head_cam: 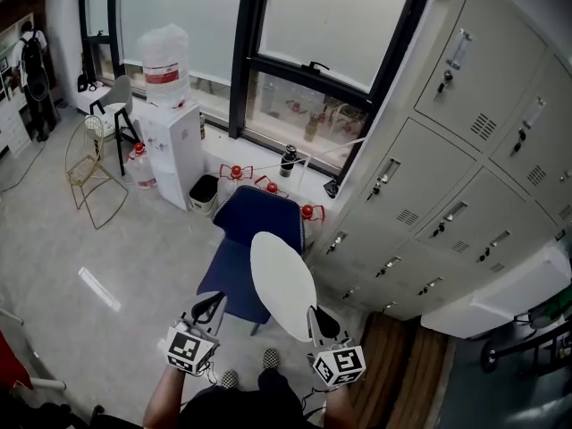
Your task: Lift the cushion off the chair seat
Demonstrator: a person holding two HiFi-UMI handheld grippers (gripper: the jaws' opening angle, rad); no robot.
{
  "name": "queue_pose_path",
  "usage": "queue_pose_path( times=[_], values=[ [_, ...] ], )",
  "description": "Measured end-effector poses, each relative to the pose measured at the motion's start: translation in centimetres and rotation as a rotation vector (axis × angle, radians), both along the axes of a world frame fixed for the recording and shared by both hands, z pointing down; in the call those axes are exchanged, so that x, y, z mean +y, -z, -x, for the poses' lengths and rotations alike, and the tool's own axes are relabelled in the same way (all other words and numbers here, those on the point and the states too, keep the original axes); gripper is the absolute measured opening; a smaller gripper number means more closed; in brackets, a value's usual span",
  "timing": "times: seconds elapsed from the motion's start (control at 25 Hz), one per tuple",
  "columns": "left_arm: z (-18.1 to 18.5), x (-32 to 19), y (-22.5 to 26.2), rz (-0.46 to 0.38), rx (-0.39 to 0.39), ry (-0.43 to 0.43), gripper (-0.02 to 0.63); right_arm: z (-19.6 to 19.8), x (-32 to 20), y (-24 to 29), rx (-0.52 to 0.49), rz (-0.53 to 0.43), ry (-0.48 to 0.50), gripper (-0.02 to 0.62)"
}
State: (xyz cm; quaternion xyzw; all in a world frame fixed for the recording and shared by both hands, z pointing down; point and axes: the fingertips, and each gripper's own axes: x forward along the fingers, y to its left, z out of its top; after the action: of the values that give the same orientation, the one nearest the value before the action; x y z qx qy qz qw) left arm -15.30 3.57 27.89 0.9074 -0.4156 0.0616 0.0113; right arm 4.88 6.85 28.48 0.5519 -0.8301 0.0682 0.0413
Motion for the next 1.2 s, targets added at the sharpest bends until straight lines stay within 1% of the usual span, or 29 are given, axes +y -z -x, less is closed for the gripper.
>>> queue_pose_path(
  times=[0.28,0.72,1.2],
  values=[
    [0.4,1.3,1.3,-0.035,0.000,-0.010,0.028,-0.1,2.1,1.0,0.004,-0.032,-0.024,0.038],
    [1.4,3.0,1.5,-0.037,0.011,-0.012,0.028,0.1,4.4,0.8,0.007,-0.036,-0.048,0.039],
    [1.7,3.4,1.6,-0.037,0.026,-0.018,0.028,0.5,4.9,0.9,0.016,-0.044,-0.051,0.039]
  ],
)
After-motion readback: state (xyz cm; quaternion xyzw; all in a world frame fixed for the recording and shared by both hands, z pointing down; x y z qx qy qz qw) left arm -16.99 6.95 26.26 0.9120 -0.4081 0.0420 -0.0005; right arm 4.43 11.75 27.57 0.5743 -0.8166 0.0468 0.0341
